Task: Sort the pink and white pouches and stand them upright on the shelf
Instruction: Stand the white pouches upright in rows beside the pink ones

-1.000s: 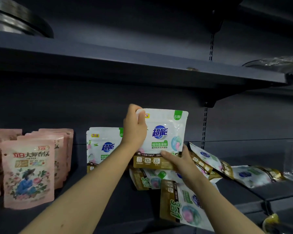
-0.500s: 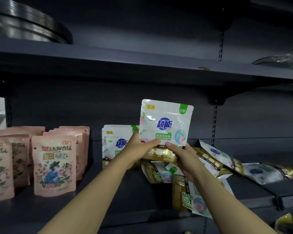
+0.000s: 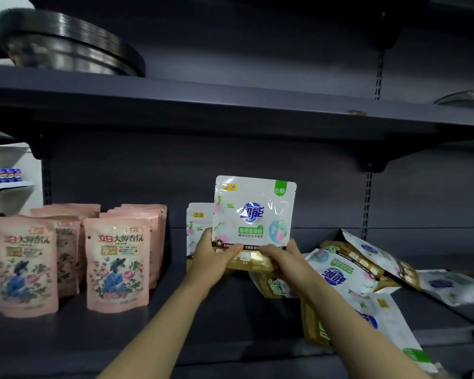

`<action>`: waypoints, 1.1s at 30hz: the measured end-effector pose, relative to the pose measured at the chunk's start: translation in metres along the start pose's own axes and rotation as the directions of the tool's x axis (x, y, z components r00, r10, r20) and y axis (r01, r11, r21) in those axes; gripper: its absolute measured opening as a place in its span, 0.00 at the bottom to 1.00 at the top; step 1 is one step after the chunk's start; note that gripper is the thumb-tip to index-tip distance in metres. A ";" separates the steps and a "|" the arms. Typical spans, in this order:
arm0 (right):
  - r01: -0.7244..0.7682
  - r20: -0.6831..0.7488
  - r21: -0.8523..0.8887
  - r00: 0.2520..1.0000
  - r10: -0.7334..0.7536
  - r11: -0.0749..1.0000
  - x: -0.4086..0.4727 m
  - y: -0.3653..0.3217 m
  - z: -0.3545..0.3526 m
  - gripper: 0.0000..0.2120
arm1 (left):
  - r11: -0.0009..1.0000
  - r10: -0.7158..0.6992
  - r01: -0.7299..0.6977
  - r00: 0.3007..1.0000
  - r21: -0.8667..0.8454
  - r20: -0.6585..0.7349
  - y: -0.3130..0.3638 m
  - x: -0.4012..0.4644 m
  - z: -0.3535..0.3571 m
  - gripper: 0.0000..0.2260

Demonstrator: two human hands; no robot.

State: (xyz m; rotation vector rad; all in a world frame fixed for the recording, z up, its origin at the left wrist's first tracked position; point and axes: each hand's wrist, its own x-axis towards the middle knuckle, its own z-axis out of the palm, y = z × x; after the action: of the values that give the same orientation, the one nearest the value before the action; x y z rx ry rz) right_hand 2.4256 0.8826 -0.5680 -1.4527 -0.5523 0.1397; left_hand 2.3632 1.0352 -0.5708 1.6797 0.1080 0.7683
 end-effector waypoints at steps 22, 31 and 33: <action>0.015 -0.134 -0.428 0.988 -0.080 0.904 0.030 0.071 0.076 0.23 | 0.961 -0.198 0.216 0.973 0.174 -0.118 -0.078 0.015 -0.031 0.40; -0.020 -0.146 -0.481 0.988 -0.057 0.877 0.047 0.079 0.071 0.23 | 0.947 -0.197 0.228 0.969 0.228 -0.151 -0.086 0.022 -0.026 0.32; -0.024 -0.144 -0.516 0.988 -0.059 0.856 0.049 0.082 0.071 0.28 | 0.936 -0.197 0.230 0.969 0.265 -0.146 -0.087 0.021 -0.026 0.31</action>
State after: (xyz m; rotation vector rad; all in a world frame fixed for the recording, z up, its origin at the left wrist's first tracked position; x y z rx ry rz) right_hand 2.4564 0.9781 -0.6320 -1.9648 -0.4945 -0.1510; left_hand 2.3941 1.0903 -0.6387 1.8510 0.4955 0.7099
